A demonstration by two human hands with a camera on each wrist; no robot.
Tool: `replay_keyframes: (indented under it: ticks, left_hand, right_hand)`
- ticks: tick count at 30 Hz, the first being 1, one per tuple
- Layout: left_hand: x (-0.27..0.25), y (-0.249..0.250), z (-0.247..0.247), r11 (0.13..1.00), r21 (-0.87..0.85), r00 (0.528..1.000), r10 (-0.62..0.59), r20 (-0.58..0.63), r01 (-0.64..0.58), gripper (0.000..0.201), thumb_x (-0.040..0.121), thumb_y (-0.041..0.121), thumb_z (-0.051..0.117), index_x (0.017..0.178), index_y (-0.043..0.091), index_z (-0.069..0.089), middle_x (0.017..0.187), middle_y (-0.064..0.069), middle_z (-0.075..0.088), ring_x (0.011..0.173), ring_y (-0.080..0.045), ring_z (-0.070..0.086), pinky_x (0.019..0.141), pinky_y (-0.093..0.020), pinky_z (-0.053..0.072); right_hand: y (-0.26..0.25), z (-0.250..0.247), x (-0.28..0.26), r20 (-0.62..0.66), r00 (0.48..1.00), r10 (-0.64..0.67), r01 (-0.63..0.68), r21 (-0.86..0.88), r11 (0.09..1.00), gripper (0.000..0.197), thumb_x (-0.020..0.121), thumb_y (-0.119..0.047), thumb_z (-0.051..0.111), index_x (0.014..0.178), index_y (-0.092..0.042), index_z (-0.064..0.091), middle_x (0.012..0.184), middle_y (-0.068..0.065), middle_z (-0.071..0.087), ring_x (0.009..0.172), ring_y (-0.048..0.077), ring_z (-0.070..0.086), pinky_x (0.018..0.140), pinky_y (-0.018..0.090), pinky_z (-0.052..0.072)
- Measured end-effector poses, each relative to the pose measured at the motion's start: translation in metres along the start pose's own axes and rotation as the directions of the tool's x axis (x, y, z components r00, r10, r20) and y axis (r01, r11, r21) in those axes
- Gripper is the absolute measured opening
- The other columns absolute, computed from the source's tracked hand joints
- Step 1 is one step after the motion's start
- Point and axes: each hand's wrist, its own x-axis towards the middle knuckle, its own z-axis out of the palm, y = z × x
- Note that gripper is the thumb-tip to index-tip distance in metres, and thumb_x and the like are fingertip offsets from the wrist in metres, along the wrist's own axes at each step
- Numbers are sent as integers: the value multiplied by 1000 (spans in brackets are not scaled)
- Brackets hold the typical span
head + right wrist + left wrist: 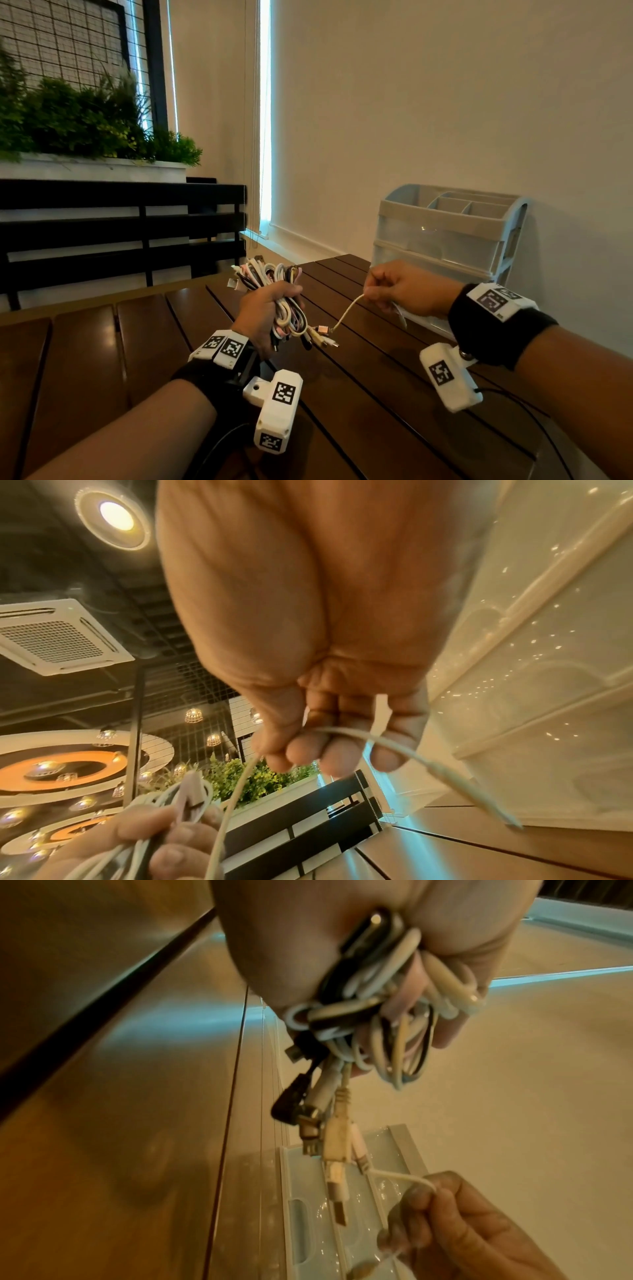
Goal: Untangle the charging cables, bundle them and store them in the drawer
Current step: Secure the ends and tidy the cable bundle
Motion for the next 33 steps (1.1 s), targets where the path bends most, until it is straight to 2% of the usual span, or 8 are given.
replay_keyframes:
  ticks: [5, 7, 10, 13, 19, 26, 29, 33]
  left_hand:
    - [-5, -3, 6, 998, 55, 999, -10, 52, 7, 9, 56, 14, 71, 53, 7, 68, 60, -11, 60, 55, -25, 53, 63, -35, 44]
    - [-7, -5, 11, 997, 76, 998, -10, 56, 6, 12, 53, 15, 73, 55, 4, 69, 60, -14, 60, 51, -25, 55, 59, -32, 46]
    - [-11, -6, 15, 997, 81, 998, -23, 62, 18, 24, 52, 15, 75, 66, -2, 68, 59, -16, 61, 45, -25, 56, 53, -30, 48]
    - [-12, -6, 16, 997, 69, 997, -28, 74, 22, 33, 53, 14, 77, 78, -5, 67, 60, -17, 61, 46, -27, 58, 54, -32, 50]
    - [-14, -2, 16, 997, 51, 980, -58, 192, 49, 14, 64, 7, 70, 74, -4, 67, 61, -17, 65, 47, -27, 63, 50, -31, 54]
    - [-8, -5, 13, 996, 55, 978, -79, 194, 70, 38, 60, 5, 75, 95, -9, 67, 85, -25, 66, 65, -30, 67, 68, -37, 55]
    - [-6, -6, 12, 997, 51, 976, -73, 206, 64, 31, 61, 5, 72, 89, -8, 67, 77, -21, 66, 58, -28, 65, 60, -33, 56]
    - [-6, -10, 14, 996, 50, 973, -87, 214, 78, 26, 57, 4, 77, 82, -2, 71, 78, -20, 65, 60, -27, 63, 63, -35, 52]
  right_hand:
    - [-28, 7, 8, -124, 989, -83, 53, -228, 972, 13, 90, -29, 64, 89, -17, 69, 77, -9, 61, 68, 2, 52, 61, 16, 40]
    - [-37, 14, 13, -131, 988, -82, 49, -239, 970, 16, 90, -30, 64, 91, -14, 70, 75, -9, 61, 66, 2, 52, 62, 19, 43]
    - [-46, 25, 19, -92, 995, -50, 36, -146, 989, 17, 91, -29, 63, 88, -13, 68, 64, -7, 63, 56, 2, 56, 65, 23, 50]
    - [-51, 30, 18, -57, 998, 16, -12, 76, 997, 16, 94, -23, 60, 94, -9, 65, 64, 2, 66, 50, 7, 61, 55, 19, 51]
    - [-54, 34, 15, -33, 996, 79, -65, 310, 949, 13, 96, -19, 55, 95, -8, 60, 66, 8, 64, 54, 15, 62, 57, 23, 53]
    - [-55, 39, 18, -19, 996, 87, -70, 429, 901, 13, 97, -9, 51, 85, -10, 56, 67, 12, 63, 56, 17, 62, 59, 27, 55]
    - [-57, 39, 16, -28, 995, 96, -70, 497, 865, 11, 95, -1, 51, 86, -6, 55, 72, 15, 62, 57, 17, 62, 54, 25, 56]
    - [-57, 40, 16, -70, 990, 122, -61, 566, 822, 15, 91, 10, 52, 87, -5, 49, 75, 15, 60, 55, 20, 63, 50, 30, 58]
